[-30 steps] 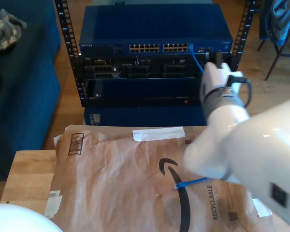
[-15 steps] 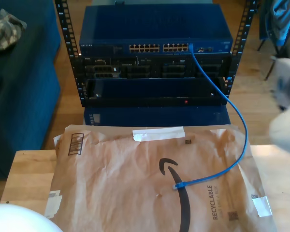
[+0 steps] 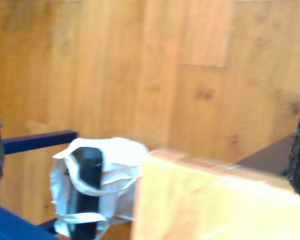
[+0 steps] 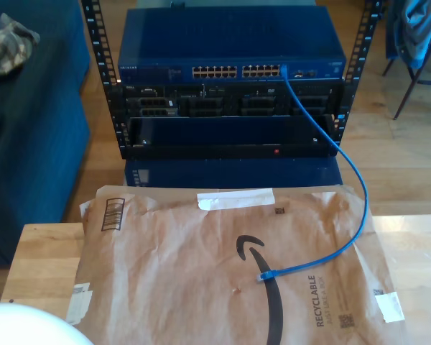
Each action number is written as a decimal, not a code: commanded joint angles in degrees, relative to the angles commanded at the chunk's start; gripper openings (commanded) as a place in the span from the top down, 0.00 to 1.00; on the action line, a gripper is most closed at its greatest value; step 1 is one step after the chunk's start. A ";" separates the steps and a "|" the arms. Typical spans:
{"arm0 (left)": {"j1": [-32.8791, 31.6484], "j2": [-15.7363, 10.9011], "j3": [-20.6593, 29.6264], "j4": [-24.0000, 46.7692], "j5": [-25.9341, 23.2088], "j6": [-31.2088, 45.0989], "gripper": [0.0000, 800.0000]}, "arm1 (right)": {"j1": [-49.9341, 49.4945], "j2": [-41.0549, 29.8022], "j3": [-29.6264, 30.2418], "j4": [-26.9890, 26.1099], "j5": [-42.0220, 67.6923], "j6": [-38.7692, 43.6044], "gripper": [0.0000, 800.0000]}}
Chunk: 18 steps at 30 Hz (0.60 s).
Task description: Grab the cable and plug it in
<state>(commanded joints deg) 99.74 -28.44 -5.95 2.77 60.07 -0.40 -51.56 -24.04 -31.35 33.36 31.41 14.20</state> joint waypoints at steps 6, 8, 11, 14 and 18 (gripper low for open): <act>0.00 0.00 0.00 0.00 0.00 0.00 0.00 | -11.52 0.62 -3.78 -6.77 13.27 -5.27 0.00; 0.00 0.00 0.00 0.00 0.00 0.00 0.00 | -14.51 0.62 -4.31 -10.55 17.49 -5.36 0.00; 0.00 0.00 0.00 0.00 0.00 0.00 0.00 | -17.49 0.26 -4.40 -16.09 22.86 -5.36 0.00; 0.00 0.00 0.00 0.00 0.00 0.00 0.00 | -20.48 -0.26 -4.40 -22.51 29.98 -5.36 0.00; 0.00 0.00 0.00 0.00 0.00 0.00 0.00 | -23.03 -2.99 -3.43 -28.40 37.19 -5.45 0.00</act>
<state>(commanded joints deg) 99.74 -28.44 -5.95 2.77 60.07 -0.40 -74.59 -27.03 -34.78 4.97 68.59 8.75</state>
